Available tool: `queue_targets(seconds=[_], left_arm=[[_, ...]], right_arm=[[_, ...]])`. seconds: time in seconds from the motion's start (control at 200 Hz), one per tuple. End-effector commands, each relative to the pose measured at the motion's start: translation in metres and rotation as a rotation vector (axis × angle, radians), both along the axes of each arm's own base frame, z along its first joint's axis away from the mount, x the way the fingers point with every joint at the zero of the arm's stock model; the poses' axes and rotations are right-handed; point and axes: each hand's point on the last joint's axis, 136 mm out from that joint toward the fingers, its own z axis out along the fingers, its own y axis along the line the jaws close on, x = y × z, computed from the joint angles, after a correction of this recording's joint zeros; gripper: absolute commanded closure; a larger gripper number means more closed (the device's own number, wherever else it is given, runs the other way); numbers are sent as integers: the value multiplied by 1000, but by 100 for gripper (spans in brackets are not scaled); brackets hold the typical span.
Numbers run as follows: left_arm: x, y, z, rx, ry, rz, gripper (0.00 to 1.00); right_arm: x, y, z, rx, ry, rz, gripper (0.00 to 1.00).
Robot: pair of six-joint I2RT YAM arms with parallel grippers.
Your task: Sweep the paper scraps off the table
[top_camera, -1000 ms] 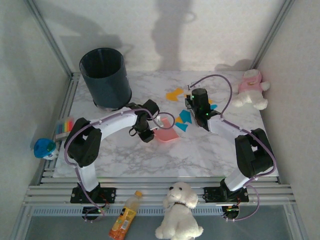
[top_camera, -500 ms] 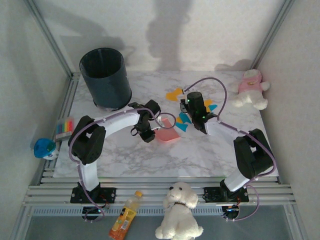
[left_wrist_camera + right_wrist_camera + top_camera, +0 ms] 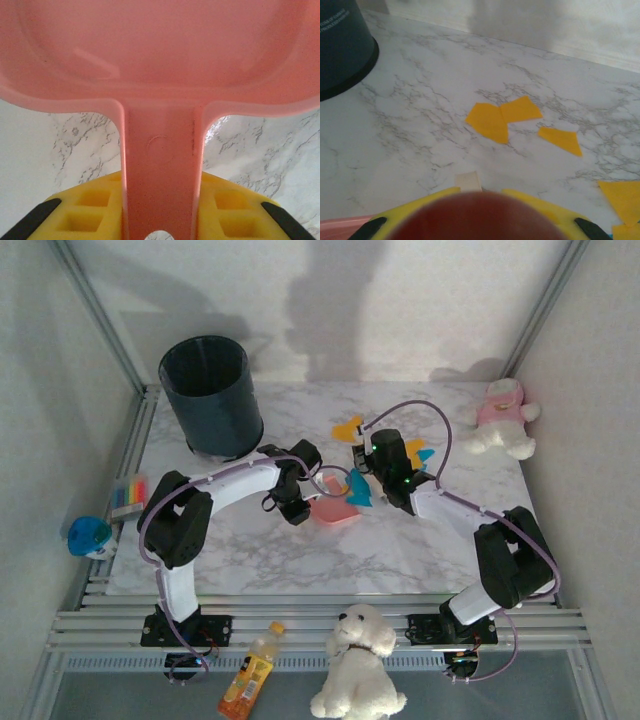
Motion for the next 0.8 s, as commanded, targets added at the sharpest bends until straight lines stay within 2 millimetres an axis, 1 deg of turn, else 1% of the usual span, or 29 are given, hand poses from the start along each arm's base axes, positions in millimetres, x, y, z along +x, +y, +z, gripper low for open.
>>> queue_targets(seconds=[0.0, 0.14, 0.32, 0.586, 0.696, 0.796], left_arm=[[0, 8, -2, 52, 8, 16, 100], [0, 8, -1, 52, 10, 18, 100], [0, 8, -1, 53, 8, 18, 100], [0, 9, -1, 55, 8, 18, 100], [0, 8, -1, 53, 7, 16, 100], [-1, 9, -1, 55, 8, 14, 100]], right_arm=[[-15, 10, -3, 49, 51, 46, 100], [-19, 18, 2, 98, 67, 74, 100], [-20, 23, 4, 140, 78, 85, 100], [-22, 26, 22, 198, 58, 85, 100], [-18, 21, 27, 212, 46, 44, 100], [-15, 11, 29, 219, 32, -15, 100]])
